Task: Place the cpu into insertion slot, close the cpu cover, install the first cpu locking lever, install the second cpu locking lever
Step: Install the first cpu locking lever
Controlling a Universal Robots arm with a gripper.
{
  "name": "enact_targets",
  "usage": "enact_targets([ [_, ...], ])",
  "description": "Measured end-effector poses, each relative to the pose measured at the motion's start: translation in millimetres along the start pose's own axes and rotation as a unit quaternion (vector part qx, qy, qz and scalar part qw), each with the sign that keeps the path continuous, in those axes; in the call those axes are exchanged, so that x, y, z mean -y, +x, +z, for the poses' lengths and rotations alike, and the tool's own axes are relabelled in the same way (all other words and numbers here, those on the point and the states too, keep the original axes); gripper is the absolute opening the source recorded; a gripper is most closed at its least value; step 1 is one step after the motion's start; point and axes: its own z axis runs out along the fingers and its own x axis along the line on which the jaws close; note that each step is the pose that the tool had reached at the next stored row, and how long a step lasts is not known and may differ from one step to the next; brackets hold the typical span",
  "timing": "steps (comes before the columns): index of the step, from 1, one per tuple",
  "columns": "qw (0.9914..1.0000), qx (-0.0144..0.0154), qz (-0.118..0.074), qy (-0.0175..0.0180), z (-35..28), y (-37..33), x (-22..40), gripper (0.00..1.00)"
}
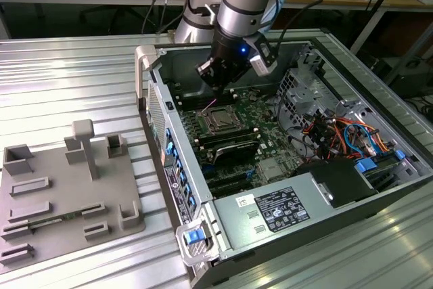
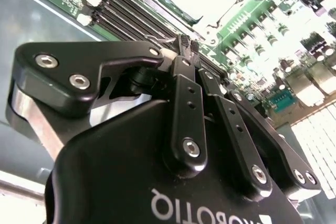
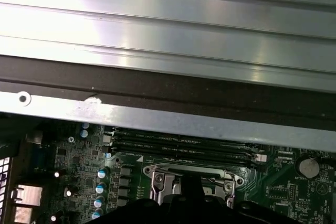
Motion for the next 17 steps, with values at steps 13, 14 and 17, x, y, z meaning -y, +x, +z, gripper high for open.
enact_targets([
  [13, 1.0, -0.0002, -0.003, -0.0001, 14.0, -7.9, -1.1, 0.11],
  [14, 1.0, -0.0002, -0.003, 0.0, 15.5, -8.4, -1.0, 0.11],
  [17, 1.0, -0.0002, -0.003, 0.0, 17.6, -10.3, -0.7, 0.11],
])
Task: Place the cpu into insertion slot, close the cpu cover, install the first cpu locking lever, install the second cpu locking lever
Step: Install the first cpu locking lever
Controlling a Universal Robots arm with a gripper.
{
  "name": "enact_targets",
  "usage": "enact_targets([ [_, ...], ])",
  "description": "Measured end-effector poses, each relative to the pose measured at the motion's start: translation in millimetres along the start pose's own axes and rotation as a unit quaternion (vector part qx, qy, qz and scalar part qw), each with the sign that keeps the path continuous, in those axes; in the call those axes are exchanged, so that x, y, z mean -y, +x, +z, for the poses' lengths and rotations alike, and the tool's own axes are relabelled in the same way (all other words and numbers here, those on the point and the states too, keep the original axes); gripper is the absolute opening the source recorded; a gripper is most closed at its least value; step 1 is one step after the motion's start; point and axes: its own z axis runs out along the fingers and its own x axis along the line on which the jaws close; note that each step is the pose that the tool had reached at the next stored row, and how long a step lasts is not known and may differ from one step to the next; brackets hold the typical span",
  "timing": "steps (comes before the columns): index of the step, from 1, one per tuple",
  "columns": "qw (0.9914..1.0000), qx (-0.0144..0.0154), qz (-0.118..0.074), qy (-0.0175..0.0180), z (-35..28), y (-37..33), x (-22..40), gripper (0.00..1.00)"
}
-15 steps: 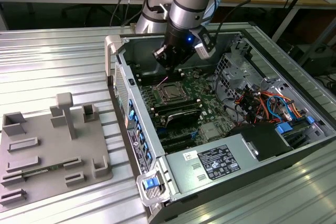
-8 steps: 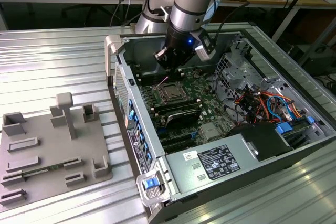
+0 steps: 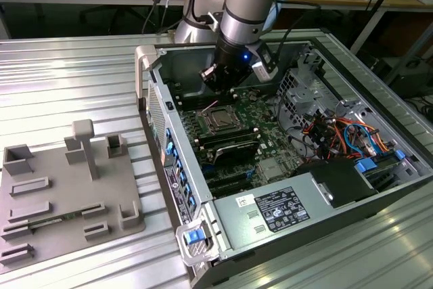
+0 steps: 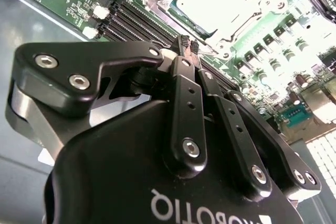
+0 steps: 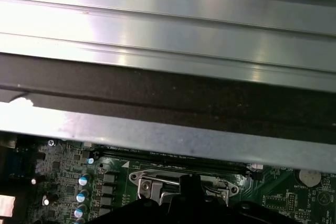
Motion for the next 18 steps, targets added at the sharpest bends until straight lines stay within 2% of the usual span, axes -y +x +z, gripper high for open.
enact_targets([
  [6, 1.0, 0.0001, 0.0, -0.0001, 2.2, -2.7, 0.5, 0.11],
  [13, 1.0, 0.0001, 0.0, 0.0, 10.7, -4.5, 1.1, 0.11],
  [18, 1.0, 0.0001, 0.0, -0.0001, 10.5, -4.8, 1.0, 0.11],
])
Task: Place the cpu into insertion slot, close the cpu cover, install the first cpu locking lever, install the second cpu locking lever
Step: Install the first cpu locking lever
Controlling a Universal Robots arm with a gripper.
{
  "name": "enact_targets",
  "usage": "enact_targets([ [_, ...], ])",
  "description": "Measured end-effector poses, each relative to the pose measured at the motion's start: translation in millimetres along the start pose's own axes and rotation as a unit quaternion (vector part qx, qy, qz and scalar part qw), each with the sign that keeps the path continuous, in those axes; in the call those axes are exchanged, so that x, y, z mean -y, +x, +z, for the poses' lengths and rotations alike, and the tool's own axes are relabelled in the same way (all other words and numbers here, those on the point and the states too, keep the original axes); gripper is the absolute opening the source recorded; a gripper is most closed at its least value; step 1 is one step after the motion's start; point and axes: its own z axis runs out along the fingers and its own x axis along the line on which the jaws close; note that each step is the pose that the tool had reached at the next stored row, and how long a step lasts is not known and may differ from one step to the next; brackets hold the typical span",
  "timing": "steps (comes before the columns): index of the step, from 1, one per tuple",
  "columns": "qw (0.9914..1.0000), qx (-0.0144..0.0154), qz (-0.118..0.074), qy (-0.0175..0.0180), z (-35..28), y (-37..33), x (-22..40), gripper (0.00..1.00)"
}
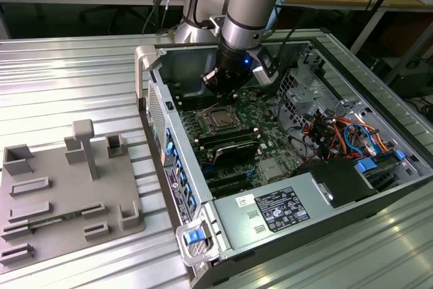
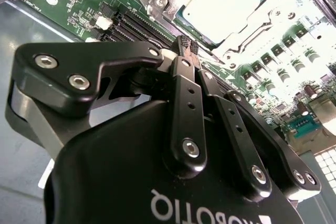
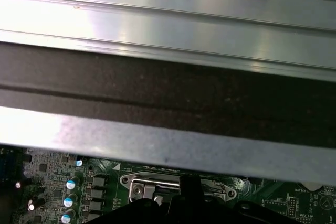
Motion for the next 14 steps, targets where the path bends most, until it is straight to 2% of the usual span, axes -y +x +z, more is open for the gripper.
enact_targets([
  [6, 1.0, 0.0, 0.0, 0.0, -7.7, -0.1, -0.4, 0.11],
  [14, 1.0, 0.0, 0.0, 0.0, -11.6, 7.2, -1.9, 0.11],
])
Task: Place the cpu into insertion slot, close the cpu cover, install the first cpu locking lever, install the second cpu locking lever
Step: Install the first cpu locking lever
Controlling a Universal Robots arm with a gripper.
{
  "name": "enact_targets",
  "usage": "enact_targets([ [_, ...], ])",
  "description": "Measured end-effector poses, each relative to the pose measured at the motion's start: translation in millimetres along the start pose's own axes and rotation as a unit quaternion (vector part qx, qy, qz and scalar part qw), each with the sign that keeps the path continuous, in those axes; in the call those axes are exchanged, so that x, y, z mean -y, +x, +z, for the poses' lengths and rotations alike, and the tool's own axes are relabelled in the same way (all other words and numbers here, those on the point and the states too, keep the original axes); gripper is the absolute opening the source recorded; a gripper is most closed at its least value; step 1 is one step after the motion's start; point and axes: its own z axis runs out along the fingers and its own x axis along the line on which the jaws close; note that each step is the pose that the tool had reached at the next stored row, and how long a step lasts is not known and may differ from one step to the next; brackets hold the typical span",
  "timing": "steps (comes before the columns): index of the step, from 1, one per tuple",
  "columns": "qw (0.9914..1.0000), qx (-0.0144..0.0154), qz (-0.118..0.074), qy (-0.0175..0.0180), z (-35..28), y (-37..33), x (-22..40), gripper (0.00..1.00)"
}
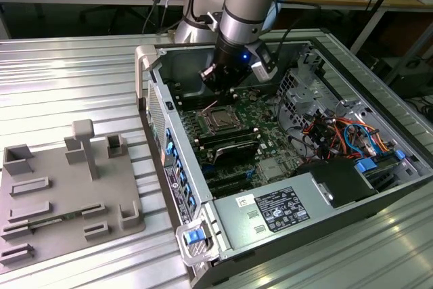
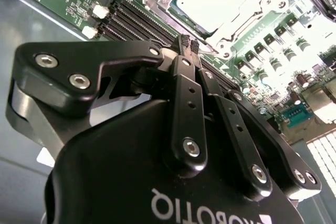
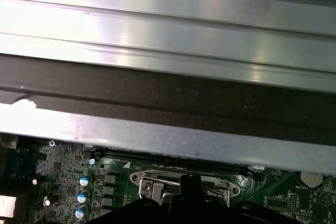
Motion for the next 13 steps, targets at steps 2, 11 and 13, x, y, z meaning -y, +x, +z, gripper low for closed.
enact_targets([
  [2, 1.0, 0.0, 0.0, 0.0, -2.0, 0.8, -0.5, 0.11],
  [11, 1.0, 0.0, 0.0, 0.0, -6.1, 2.7, -6.0, 0.11],
  [13, 1.0, 0.0001, 0.0, -0.0001, -5.6, 2.2, -7.1, 0.11],
])
